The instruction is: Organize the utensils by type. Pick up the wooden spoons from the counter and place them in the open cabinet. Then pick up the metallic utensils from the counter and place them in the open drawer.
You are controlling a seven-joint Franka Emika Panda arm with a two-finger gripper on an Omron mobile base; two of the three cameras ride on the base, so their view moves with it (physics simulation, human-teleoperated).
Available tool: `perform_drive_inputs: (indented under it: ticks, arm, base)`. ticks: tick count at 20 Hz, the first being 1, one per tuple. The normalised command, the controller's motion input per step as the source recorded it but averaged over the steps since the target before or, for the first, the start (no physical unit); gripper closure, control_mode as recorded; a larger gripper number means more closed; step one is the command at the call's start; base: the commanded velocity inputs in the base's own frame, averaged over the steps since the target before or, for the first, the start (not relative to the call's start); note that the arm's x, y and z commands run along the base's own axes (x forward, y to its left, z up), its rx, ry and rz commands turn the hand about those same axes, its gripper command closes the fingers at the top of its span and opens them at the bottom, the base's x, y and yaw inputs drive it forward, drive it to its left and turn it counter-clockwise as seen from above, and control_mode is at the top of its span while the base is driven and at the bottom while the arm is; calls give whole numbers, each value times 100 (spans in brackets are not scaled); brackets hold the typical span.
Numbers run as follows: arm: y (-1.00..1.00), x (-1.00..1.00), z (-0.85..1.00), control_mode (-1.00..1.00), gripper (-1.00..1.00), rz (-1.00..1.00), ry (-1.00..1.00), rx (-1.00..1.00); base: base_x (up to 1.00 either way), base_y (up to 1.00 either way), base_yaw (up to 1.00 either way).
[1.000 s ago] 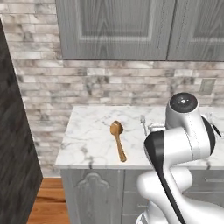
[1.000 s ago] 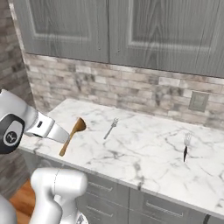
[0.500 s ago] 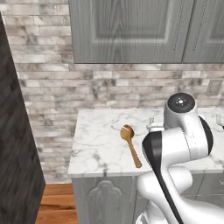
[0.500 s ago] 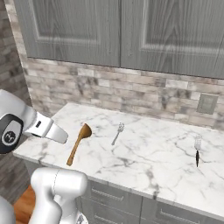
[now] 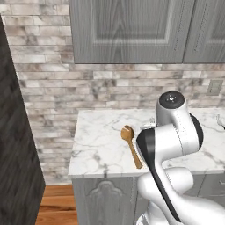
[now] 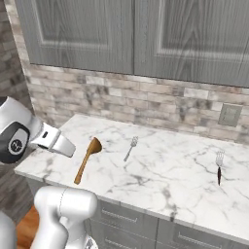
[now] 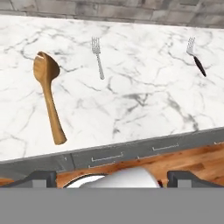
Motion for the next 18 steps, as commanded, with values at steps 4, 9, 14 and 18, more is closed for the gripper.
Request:
perform_drive_inputs:
  ticks: [4, 9, 14, 18]
  arm:
    - [46, 52, -29, -100, -100, 13, 36, 0]
    - [16, 58, -41, -100, -100, 28, 31, 1]
    - [0, 53, -60, -100, -100, 28, 3, 9]
    - [0, 45, -63, -100, -100, 16, 0, 10]
  base:
    - [0, 0, 0]
    - [0, 0, 0]
    - [0, 0, 0]
    - [0, 0, 0]
